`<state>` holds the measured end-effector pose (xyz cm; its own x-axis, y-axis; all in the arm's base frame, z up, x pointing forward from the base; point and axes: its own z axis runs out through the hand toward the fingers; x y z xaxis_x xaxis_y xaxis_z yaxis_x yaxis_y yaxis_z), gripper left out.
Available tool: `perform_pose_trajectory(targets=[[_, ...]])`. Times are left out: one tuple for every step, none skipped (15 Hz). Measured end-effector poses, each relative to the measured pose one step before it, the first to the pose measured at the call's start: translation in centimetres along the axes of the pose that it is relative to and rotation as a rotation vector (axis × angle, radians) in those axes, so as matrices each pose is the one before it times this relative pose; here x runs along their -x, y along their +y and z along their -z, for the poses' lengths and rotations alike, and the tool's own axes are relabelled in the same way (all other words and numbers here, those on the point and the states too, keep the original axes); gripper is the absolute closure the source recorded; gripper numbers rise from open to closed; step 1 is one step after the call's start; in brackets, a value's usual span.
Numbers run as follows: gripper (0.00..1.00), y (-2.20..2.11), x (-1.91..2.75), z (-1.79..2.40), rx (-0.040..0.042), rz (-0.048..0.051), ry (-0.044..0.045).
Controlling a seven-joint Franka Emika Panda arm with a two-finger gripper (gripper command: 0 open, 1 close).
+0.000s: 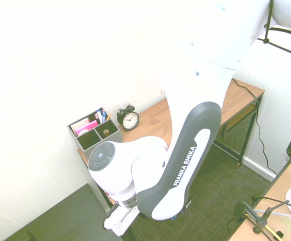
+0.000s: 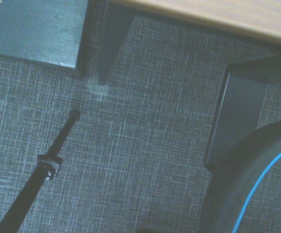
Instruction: Hang the headphone
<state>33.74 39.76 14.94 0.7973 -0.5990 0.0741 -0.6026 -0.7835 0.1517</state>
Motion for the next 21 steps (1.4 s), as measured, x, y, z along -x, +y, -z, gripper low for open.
perform_pose_trajectory(targets=[[1.0, 0.101, 0.153, -1.154, 0.00918, 0.00119, -0.00812], [1.0, 0.093, 0.201, -1.184, 0.00841, 0.00288, -0.00886], [1.0, 0.043, 0.259, -1.042, 0.006, 0.00372, -0.00867], [1.0, -0.077, 0.225, -0.823, 0.00256, 0.00295, -0.00692], [1.0, -0.211, 0.072, -0.647, 0.0046, 0.00146, -0.00268], [1.0, -0.357, -0.073, -0.503, 0.00312, 0.00068, 0.00103], [1.0, -0.465, -0.148, -0.475, 0.00163, -0.0015, 0.00197], [1.0, -0.411, -0.191, -0.536, 0.00315, -0.00251, 0.00393], [0.0, -0.343, -0.228, -0.615, 0.00469, -0.00244, 0.00421], [0.0, -0.233, -0.132, -0.595, 0.00545, -0.00168, 0.00217], [0.0, -0.149, -0.051, -0.413, 0.00412, -0.00159, 0.00103], [0.0, -0.087, 0.002, -0.151, 0.00121, -0.00126, 0.00076], [0.0, -0.063, 0.049, 0.037, -0.00113, 0.00021, 0.00117], [0.0, -0.031, 0.09, 0.02, -0.00049, 0.00191, 0.00182], [0.0, -0.004, 0.083, -0.007, 0.00014, 0.00204, 0.00218], [0.0, -0.004, 0.106, 0.002, 0.00001, 0.00206, 0.00115], [0.0, -0.001, 0.035, 0.002, 0.00003, 0.00047, 0.00007], [0.0, 0.007, -0.025, -0.008, 0.00053, -0.00074, 0.0], [0.0, 0.002, -0.018, -0.004, 0.00024, -0.00074, -0.00018], [0.0, 0.0, -0.014, 0.0, 0.0, 0.00033, 0.00007], [0.0, 0.002, -0.037, -0.005, 0.0001, -0.00033, 0.00028]])
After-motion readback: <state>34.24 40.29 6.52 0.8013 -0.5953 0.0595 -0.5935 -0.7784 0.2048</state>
